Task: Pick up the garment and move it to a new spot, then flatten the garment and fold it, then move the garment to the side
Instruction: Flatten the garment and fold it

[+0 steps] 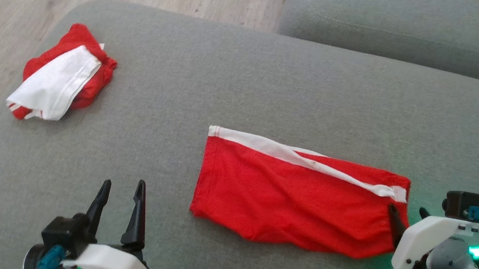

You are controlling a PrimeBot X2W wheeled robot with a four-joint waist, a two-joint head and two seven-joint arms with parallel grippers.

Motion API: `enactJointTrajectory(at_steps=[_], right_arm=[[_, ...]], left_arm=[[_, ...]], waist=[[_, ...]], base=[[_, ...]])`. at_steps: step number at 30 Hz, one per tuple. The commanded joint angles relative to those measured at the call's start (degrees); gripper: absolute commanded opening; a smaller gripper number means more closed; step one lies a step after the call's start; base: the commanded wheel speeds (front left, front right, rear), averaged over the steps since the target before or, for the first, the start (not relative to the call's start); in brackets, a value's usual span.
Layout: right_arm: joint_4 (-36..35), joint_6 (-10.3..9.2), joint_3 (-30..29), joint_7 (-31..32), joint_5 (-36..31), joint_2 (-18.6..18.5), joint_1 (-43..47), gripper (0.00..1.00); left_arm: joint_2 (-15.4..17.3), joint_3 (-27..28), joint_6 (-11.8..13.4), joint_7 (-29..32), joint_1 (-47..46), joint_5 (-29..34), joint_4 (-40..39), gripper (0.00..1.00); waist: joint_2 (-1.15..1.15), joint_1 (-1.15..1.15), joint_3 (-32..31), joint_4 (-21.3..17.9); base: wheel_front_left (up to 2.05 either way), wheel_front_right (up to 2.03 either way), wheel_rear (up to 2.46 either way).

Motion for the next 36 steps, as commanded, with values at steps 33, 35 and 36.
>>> enactJointTrajectory(at_steps=[33, 35, 36], right_arm=[[1.41, 0.43, 2.15, 16.4, 19.02, -12.97, -8.79, 0.0], [-1.07, 0.43, 2.92, 17.56, 21.34, -10.58, -8.6, 0.0], [-2.39, 0.43, 3.57, 18.02, 22.18, -9.41, -8.61, 0.0]], left_arm=[[-1.72, 0.43, 0.56, -1.3, -4.2, 1.45, 0.17, 1.0], [-1.67, 0.44, 0.46, -1.4, -4.29, 1.46, 0.35, 1.0], [-1.67, 0.42, 0.44, -1.41, -4.43, 1.5, 0.39, 1.0]], waist=[[0.0, -0.01, 2.26, -6.81], [0.0, -0.01, 2.32, -7.15], [0.0, -0.01, 2.38, -7.26]], base=[[0.0, 0.0, 0.0], [0.0, 0.0, 0.0], [0.0, 0.0, 0.0]])
